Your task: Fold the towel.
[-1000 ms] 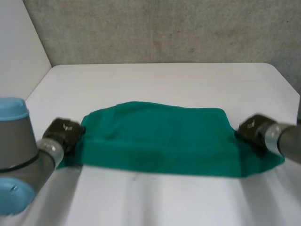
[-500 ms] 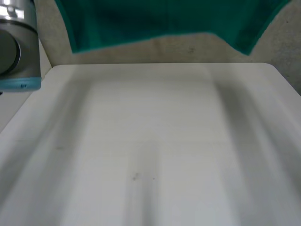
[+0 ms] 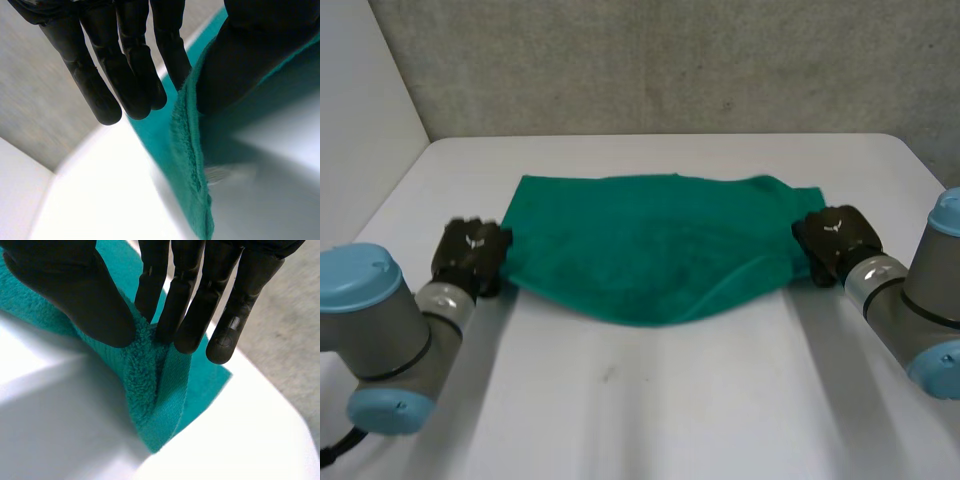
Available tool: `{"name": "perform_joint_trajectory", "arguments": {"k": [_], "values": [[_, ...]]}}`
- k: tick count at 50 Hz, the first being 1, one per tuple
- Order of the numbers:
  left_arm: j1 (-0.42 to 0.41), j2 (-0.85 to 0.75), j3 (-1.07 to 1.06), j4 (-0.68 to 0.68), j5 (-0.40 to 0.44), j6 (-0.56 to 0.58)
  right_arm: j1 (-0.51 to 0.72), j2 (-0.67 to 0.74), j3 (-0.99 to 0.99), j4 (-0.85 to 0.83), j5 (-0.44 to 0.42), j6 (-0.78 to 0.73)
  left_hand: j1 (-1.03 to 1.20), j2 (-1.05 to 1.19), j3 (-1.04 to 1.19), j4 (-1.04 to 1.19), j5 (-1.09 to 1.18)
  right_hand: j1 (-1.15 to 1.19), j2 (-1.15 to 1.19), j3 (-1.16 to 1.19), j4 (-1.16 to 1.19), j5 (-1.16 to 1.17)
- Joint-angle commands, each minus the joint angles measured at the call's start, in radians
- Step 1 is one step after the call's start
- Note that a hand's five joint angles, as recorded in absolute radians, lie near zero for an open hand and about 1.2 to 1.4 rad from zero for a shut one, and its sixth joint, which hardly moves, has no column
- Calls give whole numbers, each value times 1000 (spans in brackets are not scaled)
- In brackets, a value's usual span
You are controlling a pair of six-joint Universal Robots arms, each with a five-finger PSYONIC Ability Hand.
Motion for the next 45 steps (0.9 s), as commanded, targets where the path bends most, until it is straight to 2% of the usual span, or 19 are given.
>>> {"name": "perform_joint_trajectory", "arguments": {"k": [1,3,7,11,14,18,22,29,31,34,37,40,41,45], "values": [[33,152,-96,-324,-64,98,-11,-178,60,281,1,-153,246,198,201,199,261,428,222,211,204,232],[41,217,-125,-460,-112,135,-38,-235,95,383,3,-235,246,198,201,199,261,428,222,211,204,232],[33,329,-172,-649,-149,166,-95,-333,173,530,10,-382,246,198,201,199,261,428,222,211,204,232],[25,419,-186,-722,-147,169,-124,-373,235,596,1,-495,246,198,201,199,261,428,222,211,204,232],[8,443,-172,-714,-146,168,-118,-373,238,553,-2,-491,246,198,201,199,261,428,222,211,204,232],[-7,425,-136,-674,-132,166,-115,-348,238,388,3,-430,246,198,201,199,261,428,222,211,204,232],[-30,280,-50,-551,-131,166,-113,-251,211,196,9,-330,246,198,201,199,261,428,222,211,204,232],[-59,57,114,-357,-134,168,-92,-131,128,72,30,-261,246,198,201,199,261,428,222,211,204,232],[-59,32,134,-332,-134,169,-78,-104,105,46,47,-250,246,198,201,199,261,428,222,211,204,232],[-62,-111,254,-205,-132,172,-54,-39,51,-37,102,-230,246,198,201,199,261,428,222,211,204,232],[-64,-152,295,-173,-131,177,-46,19,11,-88,124,-227,246,198,201,199,261,428,222,211,204,232],[-64,-218,357,-136,-131,198,-31,64,-15,-116,132,-227,246,198,201,199,261,428,222,211,204,232],[-65,-303,439,-87,-128,254,-20,93,-33,-140,132,-226,246,198,201,199,261,428,222,211,204,232],[-65,-385,511,-43,-126,330,-8,159,-73,-218,145,-229,246,198,201,199,261,428,222,211,204,232]]}}
